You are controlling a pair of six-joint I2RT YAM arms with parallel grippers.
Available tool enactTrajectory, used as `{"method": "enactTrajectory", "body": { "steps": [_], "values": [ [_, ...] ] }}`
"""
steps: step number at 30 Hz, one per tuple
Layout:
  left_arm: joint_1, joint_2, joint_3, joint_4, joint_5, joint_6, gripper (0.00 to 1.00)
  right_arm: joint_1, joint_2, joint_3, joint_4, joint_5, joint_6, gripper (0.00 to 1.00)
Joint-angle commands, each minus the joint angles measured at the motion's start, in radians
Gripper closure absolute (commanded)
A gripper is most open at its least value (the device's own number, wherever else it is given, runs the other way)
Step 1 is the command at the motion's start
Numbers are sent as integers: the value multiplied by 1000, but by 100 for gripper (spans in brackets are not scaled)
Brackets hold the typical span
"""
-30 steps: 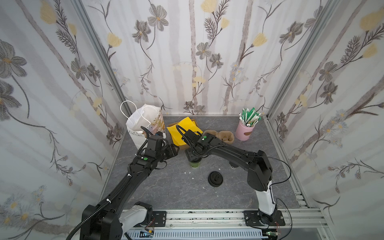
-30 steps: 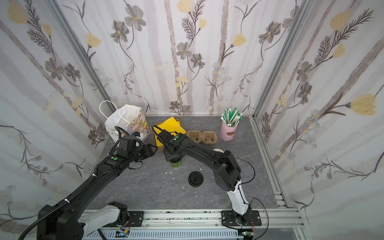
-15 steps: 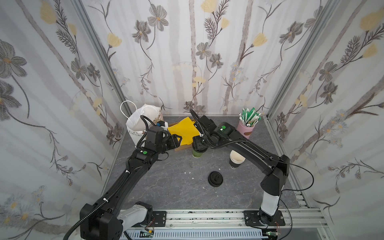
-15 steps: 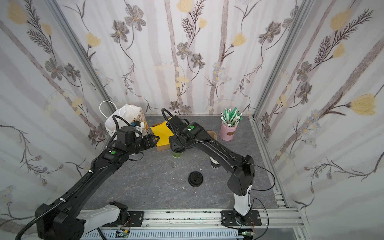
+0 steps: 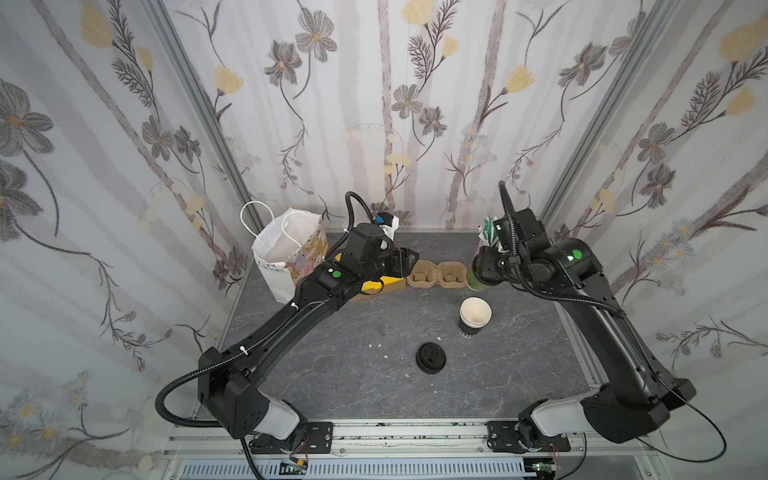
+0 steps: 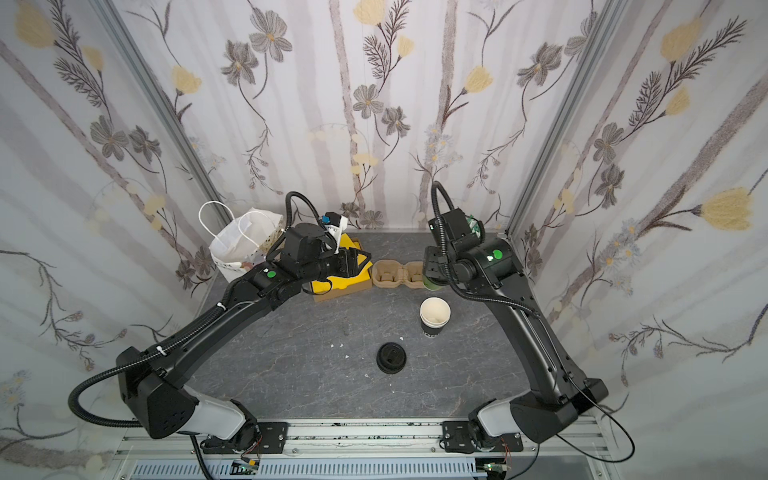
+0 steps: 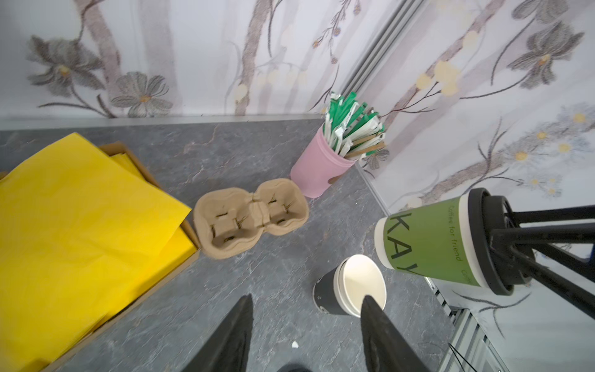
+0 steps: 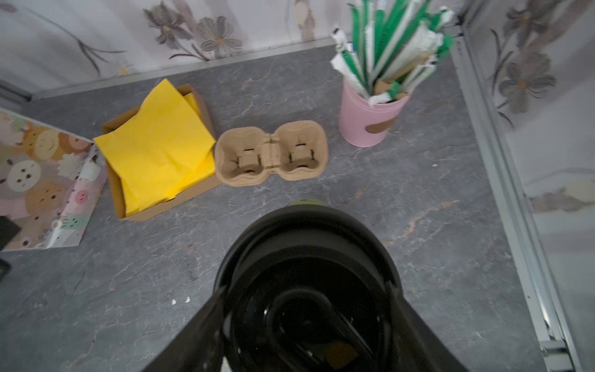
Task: Pack a coffee takeout order
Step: Place the coffee cup at the middle-right of the table.
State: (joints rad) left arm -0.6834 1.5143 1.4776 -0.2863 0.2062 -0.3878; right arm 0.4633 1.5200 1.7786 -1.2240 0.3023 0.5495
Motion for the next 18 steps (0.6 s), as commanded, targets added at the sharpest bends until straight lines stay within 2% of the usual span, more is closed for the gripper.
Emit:
{"method": "enactTrajectory", "body": {
  "steps": [1, 7, 11, 15, 18],
  "values": [
    [-45, 81, 90, 12, 20, 36, 44, -109, -90, -101, 4, 30, -21, 33],
    [-113, 245, 245, 12, 47, 51, 44, -453, -251, -334, 107, -56, -102, 33],
    [-153, 337, 339, 12, 76, 72, 44, -638, -281, -460, 196, -129, -167, 35],
    [-175, 402, 407, 12, 115, 81, 44, -727, -260, -541, 271, -171, -186, 35],
    [-180, 428, 425, 12, 130, 75, 44, -754, -236, -601, 347, -185, -183, 35]
  ]
}}
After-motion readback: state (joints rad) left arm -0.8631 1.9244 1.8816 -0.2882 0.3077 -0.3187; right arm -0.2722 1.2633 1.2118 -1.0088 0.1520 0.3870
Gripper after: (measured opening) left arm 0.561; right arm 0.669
